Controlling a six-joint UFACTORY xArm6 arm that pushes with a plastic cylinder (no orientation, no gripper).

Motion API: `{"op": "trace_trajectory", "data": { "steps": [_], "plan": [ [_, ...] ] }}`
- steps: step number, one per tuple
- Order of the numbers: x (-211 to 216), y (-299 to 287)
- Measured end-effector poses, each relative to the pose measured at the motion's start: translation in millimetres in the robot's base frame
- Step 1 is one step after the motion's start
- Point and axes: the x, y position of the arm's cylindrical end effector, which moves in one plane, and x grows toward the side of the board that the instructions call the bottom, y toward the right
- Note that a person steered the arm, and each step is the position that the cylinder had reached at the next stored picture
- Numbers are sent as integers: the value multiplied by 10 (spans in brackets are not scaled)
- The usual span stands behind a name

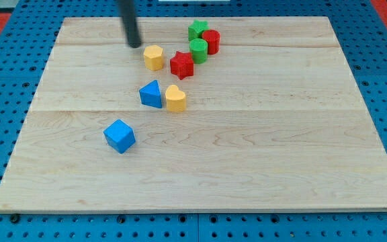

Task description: Slide the yellow heart towards blue cube

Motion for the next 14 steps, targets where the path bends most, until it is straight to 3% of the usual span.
{"op": "trace_trajectory", "data": {
  "steps": [1,2,3,4,5,6,8,10,11,13,14],
  "plan": [
    [567,277],
    [758,117],
    [738,201],
    [214,316],
    [293,-150],
    [786,-337],
    [1522,386],
    [1623,-220],
    [1549,597],
    [1706,1068],
    [1693,1838]
  ]
}}
